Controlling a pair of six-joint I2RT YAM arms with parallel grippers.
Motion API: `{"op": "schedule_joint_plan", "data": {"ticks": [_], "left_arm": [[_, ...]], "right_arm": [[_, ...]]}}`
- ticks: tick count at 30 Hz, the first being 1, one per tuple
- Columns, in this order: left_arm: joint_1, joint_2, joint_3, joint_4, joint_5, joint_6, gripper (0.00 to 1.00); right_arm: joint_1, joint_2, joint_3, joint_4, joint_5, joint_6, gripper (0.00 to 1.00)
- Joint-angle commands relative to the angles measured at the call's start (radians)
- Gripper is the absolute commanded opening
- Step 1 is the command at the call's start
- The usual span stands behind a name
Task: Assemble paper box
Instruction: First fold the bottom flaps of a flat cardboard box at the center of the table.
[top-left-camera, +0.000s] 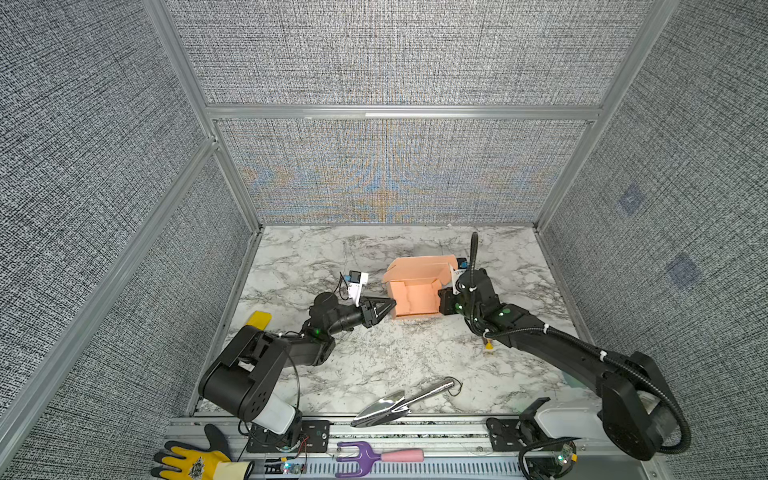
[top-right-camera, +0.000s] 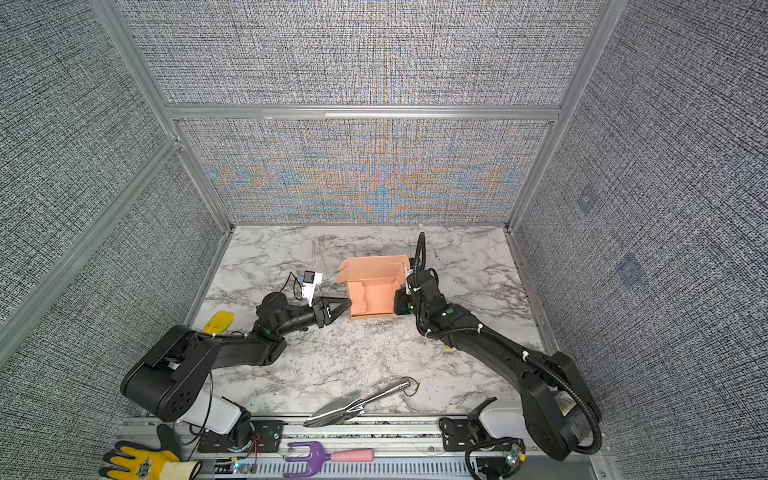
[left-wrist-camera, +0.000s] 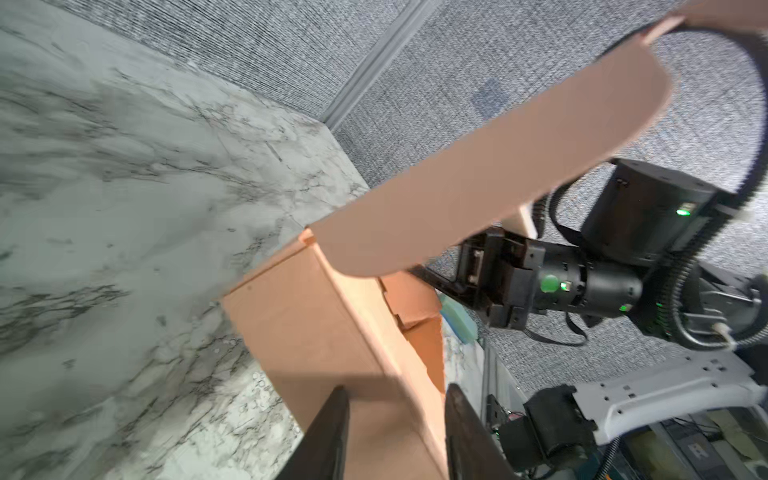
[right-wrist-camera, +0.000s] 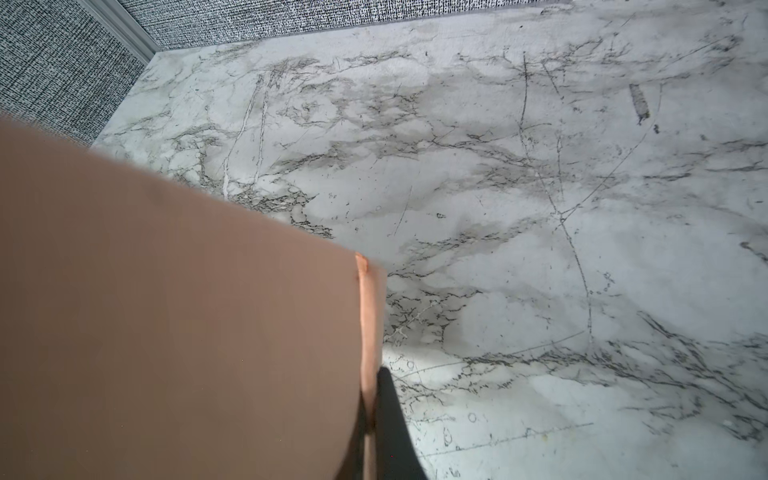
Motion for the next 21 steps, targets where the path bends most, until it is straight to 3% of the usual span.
{"op": "schedule_joint_plan", "data": {"ticks": [1,14,21], "left_arm": [[-0.012,-0.019,0.02,-0.192,-0.097,0.072,0.42],[-0.089,-0.067,0.155,-0.592,-0.353,0.166,0.4],[-0.126,-0.079,0.181,-0.689,-0.483,0.161,0.44]], "right_arm": [[0.015,0.004,0.007,-0.009,0.016,0.013,0.0],[0.094,-0.012,0.004,-0.029,0.189,0.012,0.0],[0.127,-0.03,-0.009,-0.014,0.227,0.02,0.0]]}}
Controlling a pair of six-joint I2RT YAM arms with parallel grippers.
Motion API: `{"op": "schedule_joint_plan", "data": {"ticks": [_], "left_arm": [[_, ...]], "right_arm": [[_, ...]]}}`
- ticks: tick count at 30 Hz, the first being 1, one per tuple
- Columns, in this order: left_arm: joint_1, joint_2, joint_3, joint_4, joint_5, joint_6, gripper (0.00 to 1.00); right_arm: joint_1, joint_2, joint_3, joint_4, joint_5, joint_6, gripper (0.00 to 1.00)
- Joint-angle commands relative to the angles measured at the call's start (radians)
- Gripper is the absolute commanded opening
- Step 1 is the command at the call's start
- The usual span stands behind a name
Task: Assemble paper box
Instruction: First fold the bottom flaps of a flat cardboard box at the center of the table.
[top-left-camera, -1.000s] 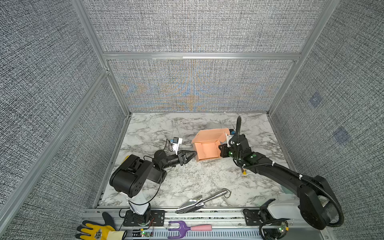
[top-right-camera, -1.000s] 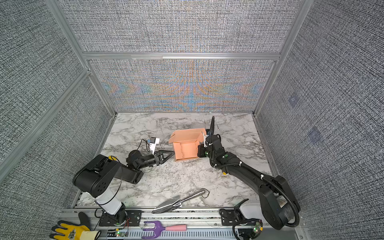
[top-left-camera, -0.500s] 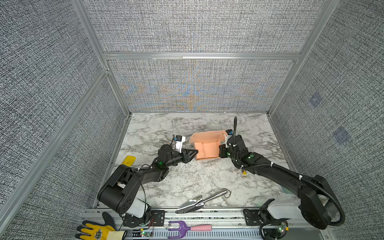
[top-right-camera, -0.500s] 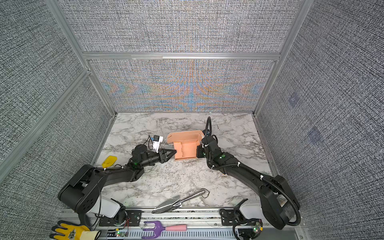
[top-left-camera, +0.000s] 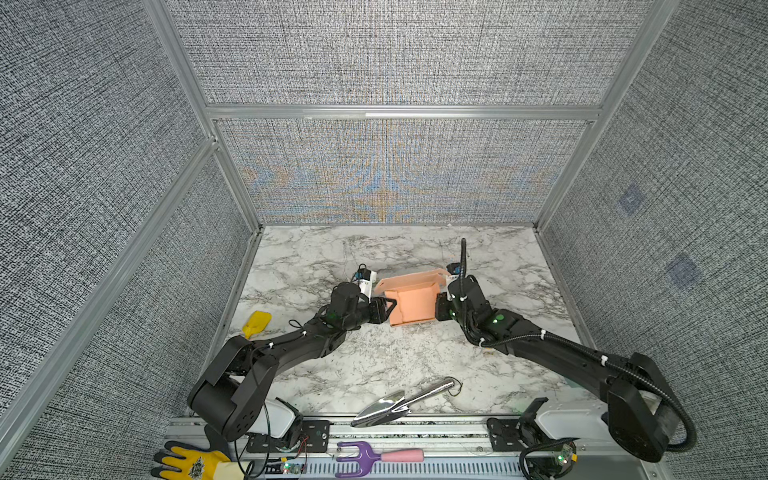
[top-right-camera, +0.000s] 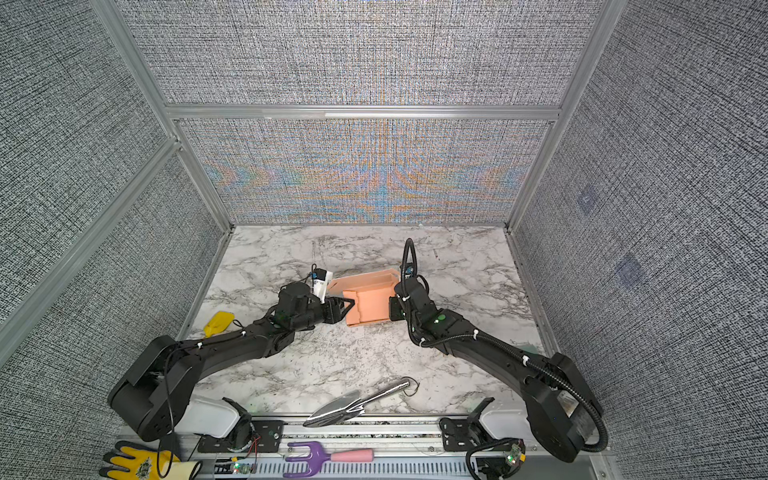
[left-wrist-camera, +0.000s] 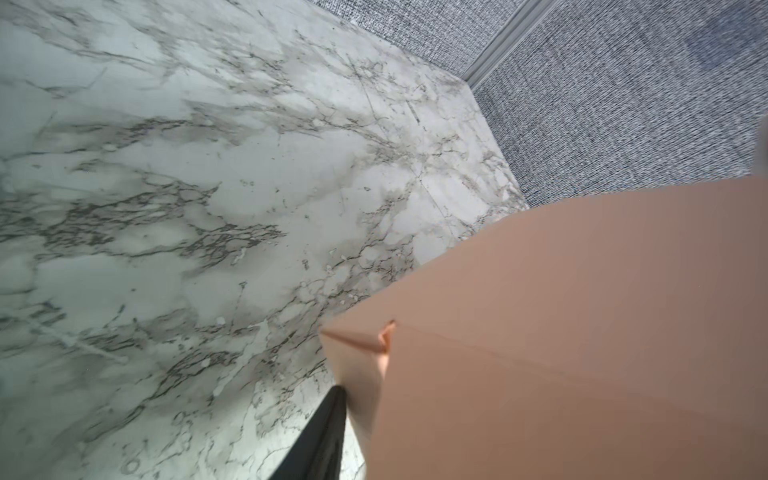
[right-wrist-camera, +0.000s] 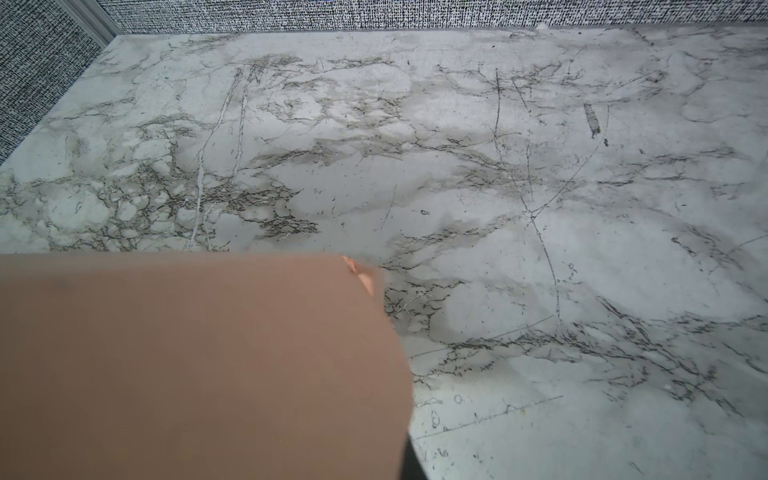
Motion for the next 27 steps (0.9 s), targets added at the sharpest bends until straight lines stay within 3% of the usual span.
{"op": "schedule_joint_plan", "data": {"ticks": [1,3,6,10,18,21,24,26,27], "left_arm": [[-0.015,-0.001,0.008,-0.074,-0.1,0.004,0.44],[-0.035,-0.001,0.021,-0.101,-0.138,0.002,0.41],[-0.057,0.001,0.045,-0.143,-0.181,-0.003,0.25],[-0.073,0.011,0.061,-0.165,-0.217,-0.031,0.12],[-0.102,0.018,0.09,-0.2,-0.318,-0.077,0.11],[-0.107,0.03,0.102,-0.219,-0.353,-0.087,0.19],[-0.11,0.039,0.102,-0.223,-0.378,-0.106,0.11],[-0.11,0.044,0.105,-0.227,-0.393,-0.12,0.0],[-0.112,0.048,0.108,-0.23,-0.397,-0.124,0.0]], "right_arm": [[0.015,-0.012,-0.006,0.027,0.031,0.013,0.0],[0.023,-0.022,-0.014,0.03,0.042,0.014,0.0],[0.032,-0.037,-0.023,0.033,0.06,0.016,0.0],[0.045,-0.042,-0.029,0.033,0.096,0.033,0.0],[0.088,-0.031,-0.039,0.04,0.167,0.077,0.0],[0.113,-0.029,-0.041,0.052,0.208,0.087,0.0],[0.129,-0.012,-0.035,0.052,0.229,0.097,0.0],[0.143,-0.011,-0.038,0.054,0.25,0.101,0.0],[0.151,-0.012,-0.04,0.055,0.262,0.104,0.0]]}}
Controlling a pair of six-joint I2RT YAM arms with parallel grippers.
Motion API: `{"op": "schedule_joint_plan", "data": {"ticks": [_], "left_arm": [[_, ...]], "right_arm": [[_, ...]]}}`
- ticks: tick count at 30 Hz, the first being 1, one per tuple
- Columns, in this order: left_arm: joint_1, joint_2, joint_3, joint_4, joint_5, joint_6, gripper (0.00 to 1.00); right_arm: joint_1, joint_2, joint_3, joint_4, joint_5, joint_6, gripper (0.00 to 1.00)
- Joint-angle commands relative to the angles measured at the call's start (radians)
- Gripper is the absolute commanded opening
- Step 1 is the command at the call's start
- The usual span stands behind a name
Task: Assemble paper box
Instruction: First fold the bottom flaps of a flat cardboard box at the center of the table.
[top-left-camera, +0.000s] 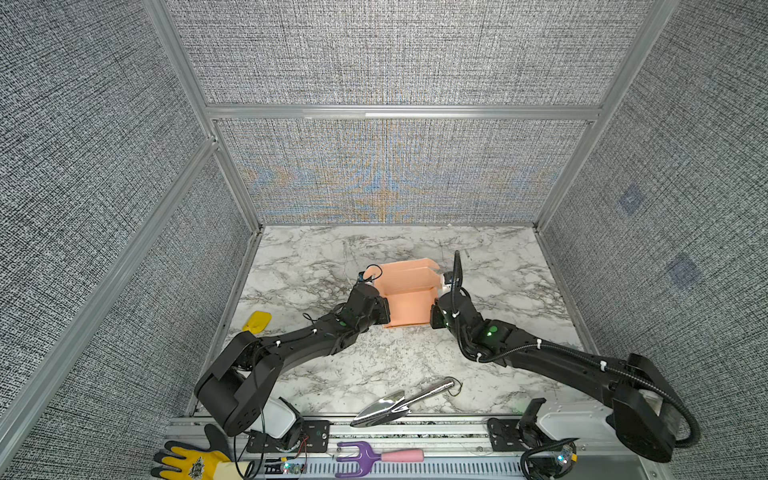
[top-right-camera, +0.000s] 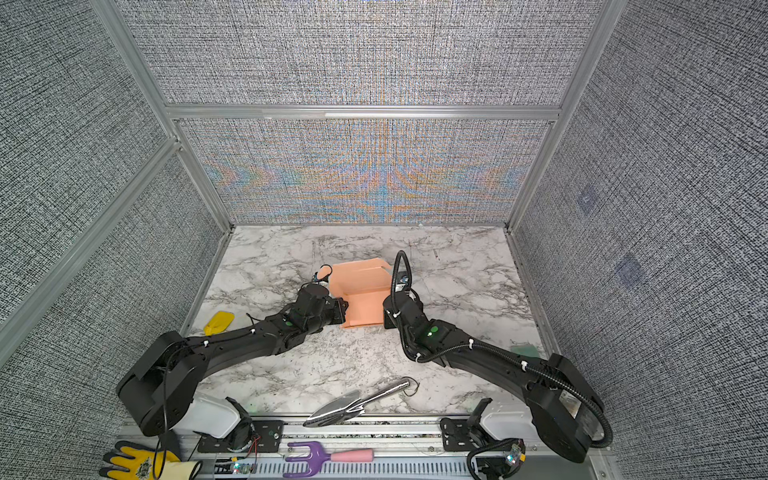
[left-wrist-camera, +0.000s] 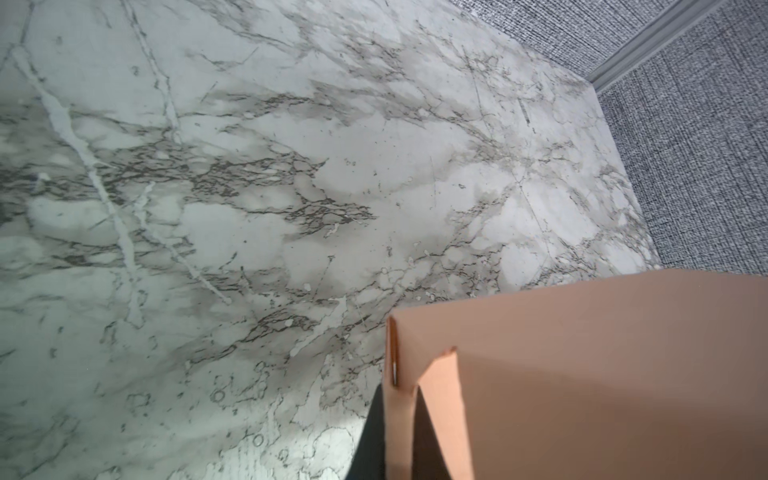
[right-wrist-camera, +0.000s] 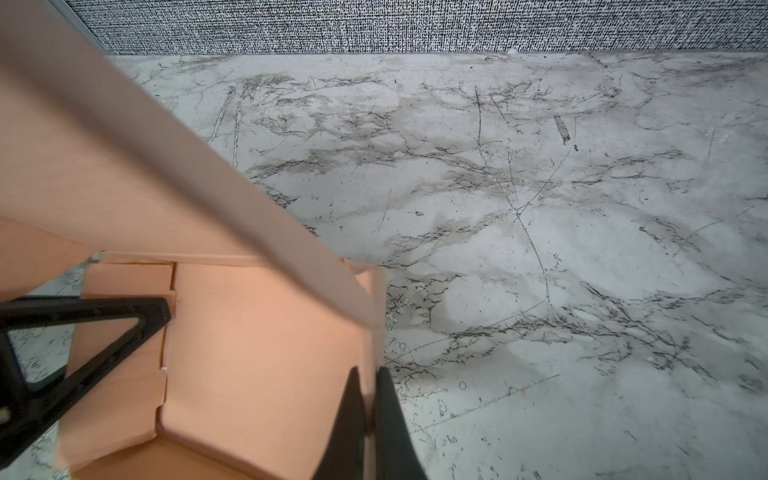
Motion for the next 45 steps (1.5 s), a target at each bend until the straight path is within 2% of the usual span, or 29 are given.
{"op": "schedule_joint_plan", "data": {"ticks": [1,13,14,15,16,17,24,27,36,45], "left_arm": [[-0.002,0.011,0.013,-0.016,-0.052,-0.026,0.0],[-0.037,0.012,0.071,-0.101,-0.127,-0.061,0.0],[-0.038,0.011,0.074,-0.11,-0.127,-0.062,0.04],[-0.039,0.008,0.076,-0.117,-0.125,-0.065,0.22],[-0.038,0.005,0.078,-0.128,-0.122,-0.067,0.27],[-0.04,0.001,0.077,-0.135,-0.118,-0.066,0.28],[-0.04,-0.033,0.091,-0.199,-0.082,-0.058,0.52],[-0.041,-0.061,0.097,-0.209,-0.068,-0.051,0.58],[-0.04,-0.081,0.117,-0.241,-0.006,-0.035,0.64],[-0.039,-0.136,0.06,-0.273,-0.017,-0.011,0.65]], "right_arm": [[0.018,-0.004,-0.004,0.026,0.063,0.027,0.0],[0.041,-0.017,-0.031,0.052,0.119,0.003,0.0],[0.04,-0.017,-0.034,0.056,0.122,0.003,0.0],[0.041,-0.017,-0.035,0.056,0.127,0.0,0.0],[0.041,-0.018,-0.035,0.055,0.132,0.0,0.0],[0.04,-0.018,-0.035,0.055,0.133,0.0,0.0],[0.04,-0.028,-0.052,0.08,0.145,-0.014,0.0],[0.04,-0.021,-0.057,0.086,0.147,-0.015,0.0],[0.036,0.02,-0.058,0.099,0.134,-0.015,0.0],[0.024,0.144,-0.028,0.07,0.06,0.02,0.0]]}}
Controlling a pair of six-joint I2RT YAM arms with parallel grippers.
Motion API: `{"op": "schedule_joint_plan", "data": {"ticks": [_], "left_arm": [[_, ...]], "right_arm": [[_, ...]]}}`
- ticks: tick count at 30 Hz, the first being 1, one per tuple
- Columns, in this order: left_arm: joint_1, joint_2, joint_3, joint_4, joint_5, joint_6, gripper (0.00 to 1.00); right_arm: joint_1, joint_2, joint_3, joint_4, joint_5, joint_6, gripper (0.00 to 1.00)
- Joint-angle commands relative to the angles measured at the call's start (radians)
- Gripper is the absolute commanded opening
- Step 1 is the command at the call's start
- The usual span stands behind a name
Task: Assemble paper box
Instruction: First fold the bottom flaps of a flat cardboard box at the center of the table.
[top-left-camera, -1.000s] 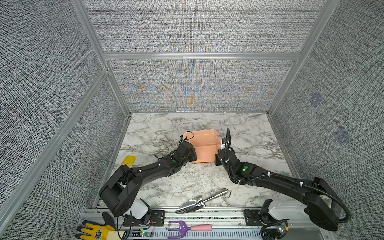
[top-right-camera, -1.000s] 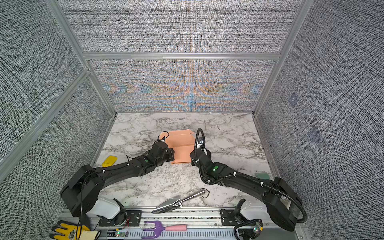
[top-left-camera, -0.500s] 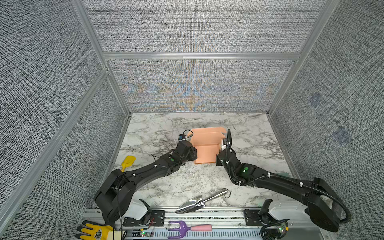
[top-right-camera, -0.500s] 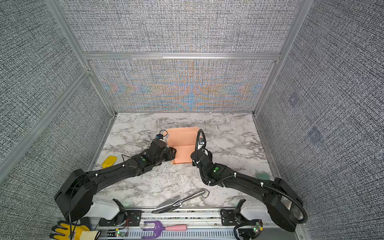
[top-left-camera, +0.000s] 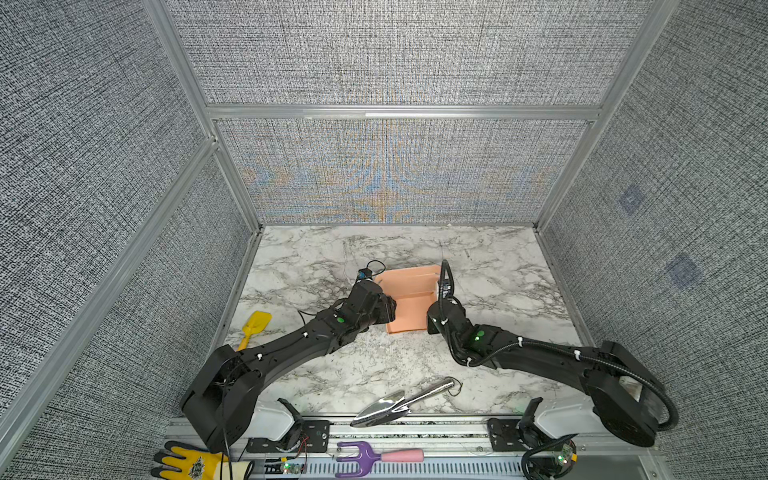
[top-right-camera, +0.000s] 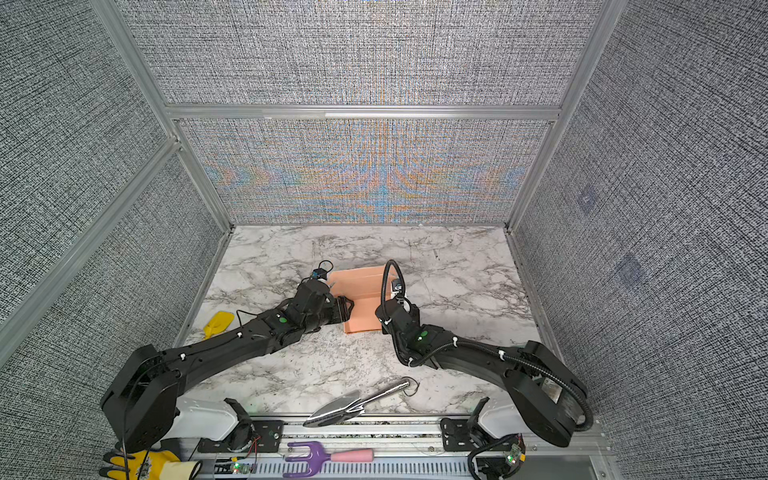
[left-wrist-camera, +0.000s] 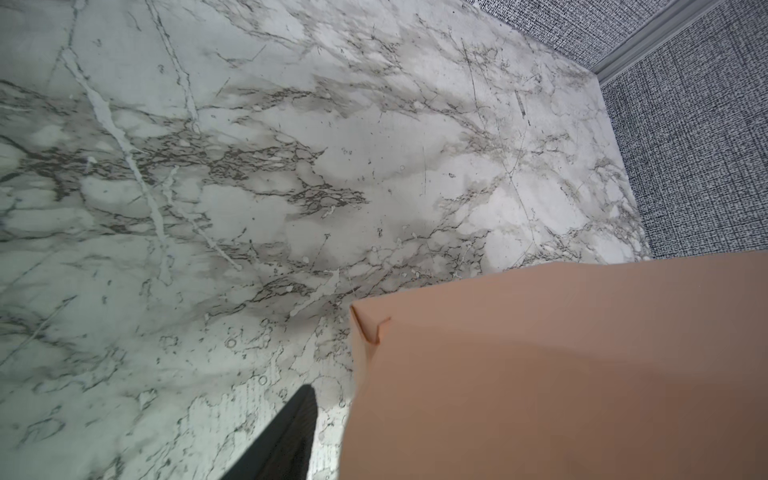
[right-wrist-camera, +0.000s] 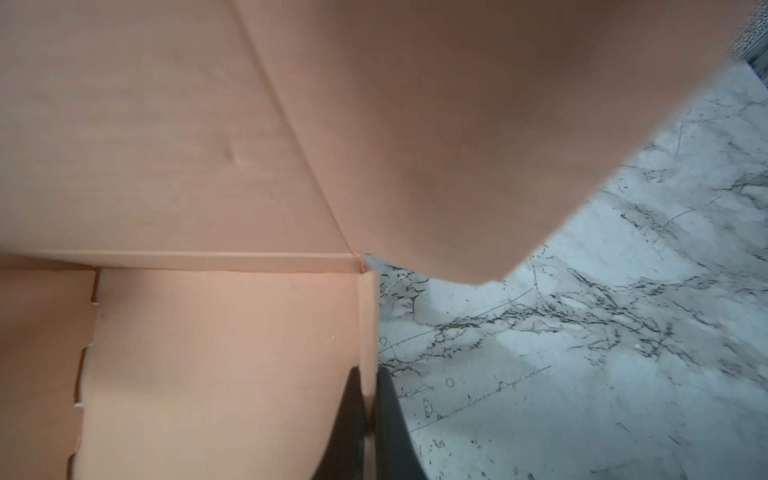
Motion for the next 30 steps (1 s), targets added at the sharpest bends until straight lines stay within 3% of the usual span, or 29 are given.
{"op": "schedule_joint_plan", "data": {"ticks": [1,9,22,25,30], "left_arm": [[0.002,-0.025,-0.024,-0.024,-0.005,0.025,0.69],[0.002,-0.047,-0.018,-0.167,-0.113,0.034,0.71],[0.006,-0.024,-0.109,-0.06,-0.082,0.087,0.71],[0.008,-0.005,-0.107,-0.045,-0.075,0.097,0.71],[0.008,0.023,-0.091,-0.035,-0.061,0.105,0.71]], "right_arm": [[0.001,0.033,0.019,-0.017,-0.034,0.034,0.0],[-0.001,0.113,0.074,-0.105,-0.072,0.078,0.0],[-0.021,0.192,0.119,-0.14,-0.145,0.12,0.0],[-0.022,0.196,0.123,-0.146,-0.147,0.121,0.16],[-0.03,0.189,0.115,-0.135,-0.155,0.12,0.31]]}}
